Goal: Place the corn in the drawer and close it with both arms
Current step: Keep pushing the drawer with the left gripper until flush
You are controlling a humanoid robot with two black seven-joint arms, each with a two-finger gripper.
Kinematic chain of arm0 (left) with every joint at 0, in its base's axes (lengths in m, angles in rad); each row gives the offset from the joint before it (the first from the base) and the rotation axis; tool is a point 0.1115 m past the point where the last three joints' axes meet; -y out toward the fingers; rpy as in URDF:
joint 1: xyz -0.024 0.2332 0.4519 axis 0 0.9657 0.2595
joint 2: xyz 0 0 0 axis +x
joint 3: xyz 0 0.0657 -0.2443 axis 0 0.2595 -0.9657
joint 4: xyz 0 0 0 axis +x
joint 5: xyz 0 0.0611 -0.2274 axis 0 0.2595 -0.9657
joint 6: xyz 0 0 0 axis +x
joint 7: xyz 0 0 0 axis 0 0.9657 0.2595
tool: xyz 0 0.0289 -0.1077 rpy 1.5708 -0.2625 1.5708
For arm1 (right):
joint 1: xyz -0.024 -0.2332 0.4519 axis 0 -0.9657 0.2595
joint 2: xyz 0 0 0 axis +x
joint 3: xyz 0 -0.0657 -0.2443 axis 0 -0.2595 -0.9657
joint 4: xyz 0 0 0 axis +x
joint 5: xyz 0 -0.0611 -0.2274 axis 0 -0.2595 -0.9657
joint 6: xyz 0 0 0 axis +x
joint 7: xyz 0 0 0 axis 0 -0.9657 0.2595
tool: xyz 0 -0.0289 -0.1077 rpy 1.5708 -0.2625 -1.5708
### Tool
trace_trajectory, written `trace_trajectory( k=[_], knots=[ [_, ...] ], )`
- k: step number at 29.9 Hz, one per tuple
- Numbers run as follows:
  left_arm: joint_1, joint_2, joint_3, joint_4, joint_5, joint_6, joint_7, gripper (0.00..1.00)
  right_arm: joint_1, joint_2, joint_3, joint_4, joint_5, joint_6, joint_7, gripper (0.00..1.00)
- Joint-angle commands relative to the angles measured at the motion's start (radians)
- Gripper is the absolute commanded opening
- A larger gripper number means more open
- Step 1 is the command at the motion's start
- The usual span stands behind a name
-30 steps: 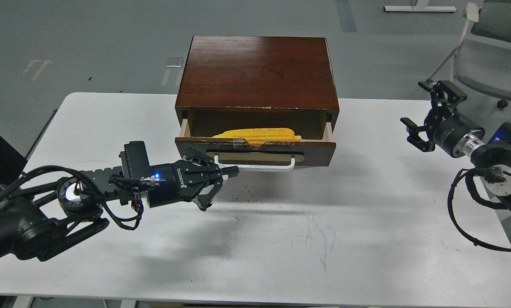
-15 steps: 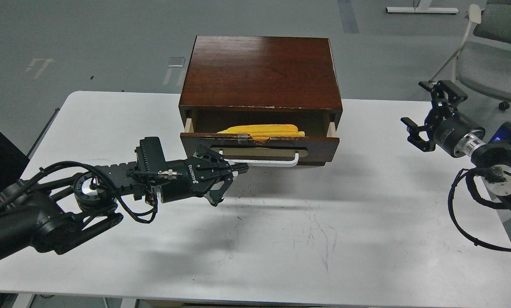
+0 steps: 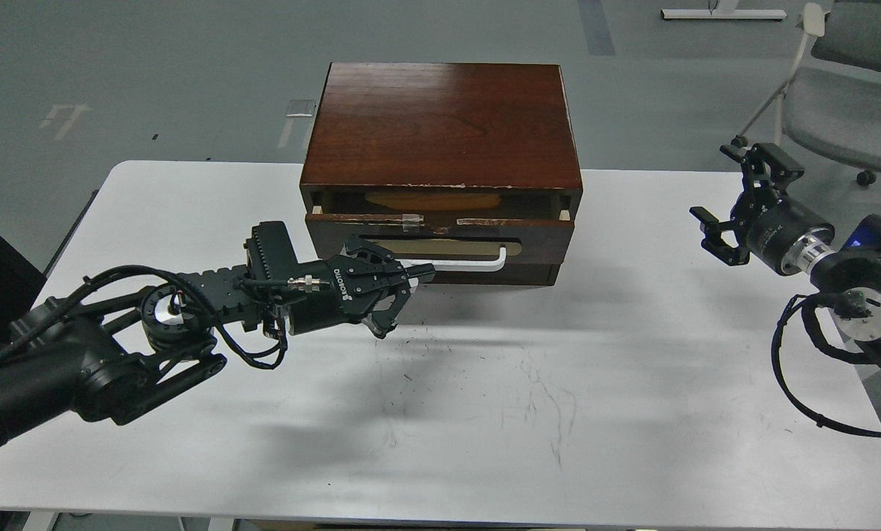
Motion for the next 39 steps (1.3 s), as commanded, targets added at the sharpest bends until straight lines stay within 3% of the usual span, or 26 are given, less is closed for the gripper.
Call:
trace_trajectory(
  k=[1, 39],
  knots=[
    [-0.006, -0.007, 0.000, 0.009, 0.000, 0.000, 0.000, 0.00, 0.000, 0.000, -0.001, 0.000, 0.000, 0.000, 0.000, 1.00],
    [-0.044, -0.037, 0.013, 0.035, 0.000, 0.003, 0.000, 0.00, -0.001, -0.009, 0.001, 0.000, 0.000, 0.018, 0.000, 1.00]
  ],
)
